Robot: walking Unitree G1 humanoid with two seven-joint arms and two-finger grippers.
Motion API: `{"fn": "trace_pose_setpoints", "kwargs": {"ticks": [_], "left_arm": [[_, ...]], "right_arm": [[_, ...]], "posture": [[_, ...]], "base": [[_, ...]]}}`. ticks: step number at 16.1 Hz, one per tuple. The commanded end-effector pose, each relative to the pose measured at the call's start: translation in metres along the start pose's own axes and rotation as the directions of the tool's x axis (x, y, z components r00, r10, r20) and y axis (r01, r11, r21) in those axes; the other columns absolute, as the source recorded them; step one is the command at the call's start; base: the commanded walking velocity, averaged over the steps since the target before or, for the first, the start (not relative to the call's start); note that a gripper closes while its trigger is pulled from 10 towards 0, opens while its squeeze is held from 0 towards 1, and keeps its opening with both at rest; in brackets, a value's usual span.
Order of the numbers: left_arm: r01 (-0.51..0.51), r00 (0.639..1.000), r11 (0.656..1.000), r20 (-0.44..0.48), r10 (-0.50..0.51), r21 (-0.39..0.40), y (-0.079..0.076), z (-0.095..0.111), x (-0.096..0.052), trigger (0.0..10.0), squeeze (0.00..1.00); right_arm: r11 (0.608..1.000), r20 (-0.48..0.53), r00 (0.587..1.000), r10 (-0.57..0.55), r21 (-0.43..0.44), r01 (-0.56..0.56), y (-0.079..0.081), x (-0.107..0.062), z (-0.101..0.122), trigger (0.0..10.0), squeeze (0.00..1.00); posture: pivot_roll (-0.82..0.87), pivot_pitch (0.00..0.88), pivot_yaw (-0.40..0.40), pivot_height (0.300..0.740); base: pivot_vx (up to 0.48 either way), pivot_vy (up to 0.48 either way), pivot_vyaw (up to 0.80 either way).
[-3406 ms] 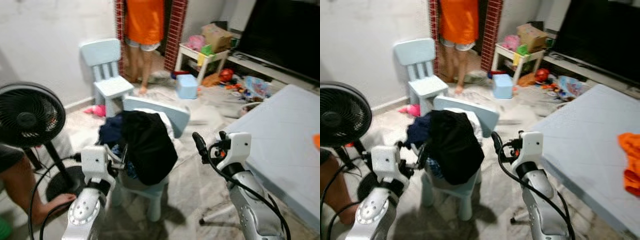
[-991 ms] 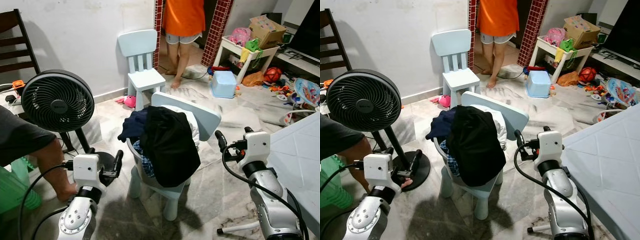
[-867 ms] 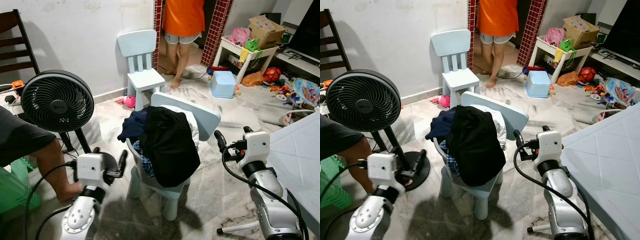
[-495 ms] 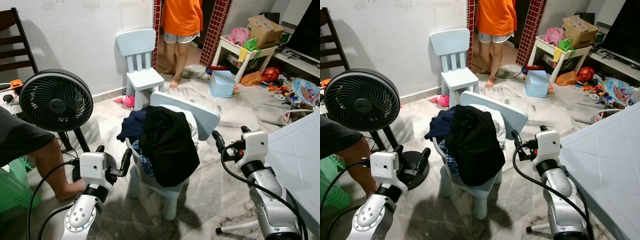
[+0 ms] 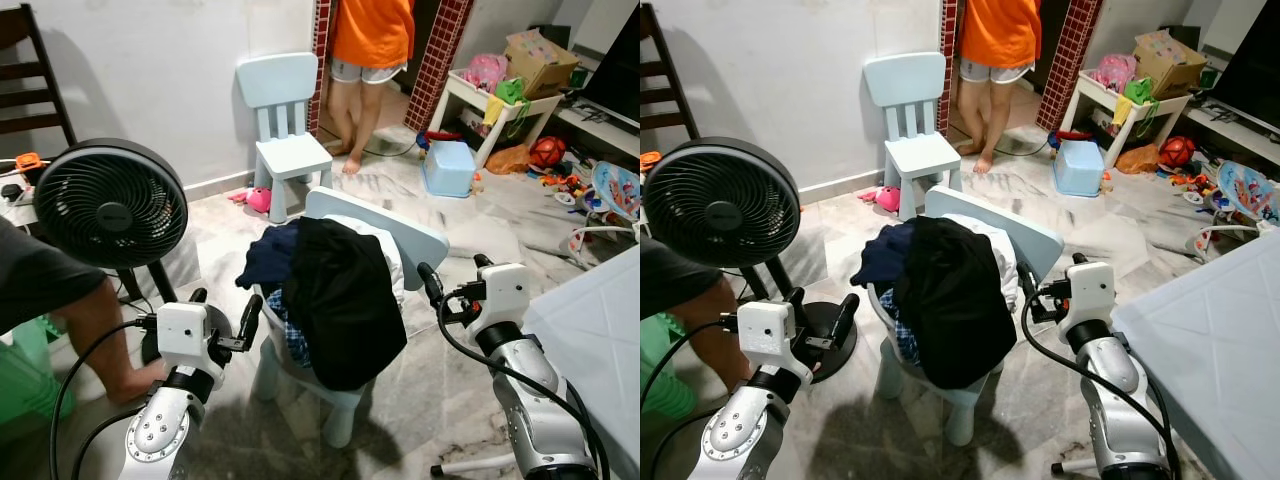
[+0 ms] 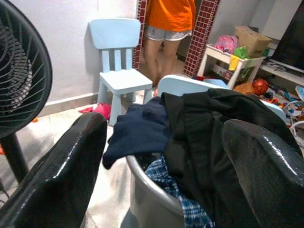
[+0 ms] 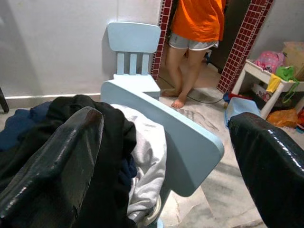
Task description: Hang hanger
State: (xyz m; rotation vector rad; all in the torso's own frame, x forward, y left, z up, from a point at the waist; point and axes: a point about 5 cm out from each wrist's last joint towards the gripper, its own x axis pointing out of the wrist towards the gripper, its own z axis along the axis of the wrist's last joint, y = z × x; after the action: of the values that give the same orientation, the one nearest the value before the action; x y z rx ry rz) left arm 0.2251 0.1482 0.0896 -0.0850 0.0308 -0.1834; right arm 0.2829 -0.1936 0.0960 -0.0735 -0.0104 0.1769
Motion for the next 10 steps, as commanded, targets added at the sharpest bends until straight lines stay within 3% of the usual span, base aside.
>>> {"fn": "trace_pose_setpoints", "kwargs": {"ticks": [1,4,6,10], "left_arm": [[0.031,0.999,1.000,0.015,-0.031,0.003,-0.0051,0.0043,0.0015,10.0,0.00],[0.032,0.999,0.999,0.014,-0.032,0.002,-0.0054,0.0043,0.0015,10.0,0.00],[0.028,1.000,1.000,0.010,-0.028,0.003,-0.0058,0.0038,0.0017,10.0,0.00],[-0.022,1.000,1.000,-0.005,0.022,0.021,-0.0035,0.0018,0.0045,10.0,0.00]], "right_arm": [[1.000,0.001,1.000,-0.009,0.003,0.009,-0.0033,-0.0009,0.0022,10.0,0.00],[1.000,0.000,1.000,-0.008,0.005,0.008,-0.0030,-0.0008,0.0023,10.0,0.00],[1.000,-0.001,1.000,-0.006,0.004,0.006,-0.0027,-0.0007,0.0022,10.0,0.00],[1.000,0.001,1.000,-0.001,0.003,0.001,-0.0017,-0.0002,0.0034,10.0,0.00]], "posture": [[-0.05,0.000,-0.078,0.740],[-0.05,0.000,-0.078,0.740],[-0.05,0.000,-0.082,0.740],[-0.05,0.000,-0.082,0.740]], "base": [[0.292,0.000,-0.80],[0.292,0.000,-0.76],[0.274,0.000,0.00],[0.000,0.000,0.00]]}}
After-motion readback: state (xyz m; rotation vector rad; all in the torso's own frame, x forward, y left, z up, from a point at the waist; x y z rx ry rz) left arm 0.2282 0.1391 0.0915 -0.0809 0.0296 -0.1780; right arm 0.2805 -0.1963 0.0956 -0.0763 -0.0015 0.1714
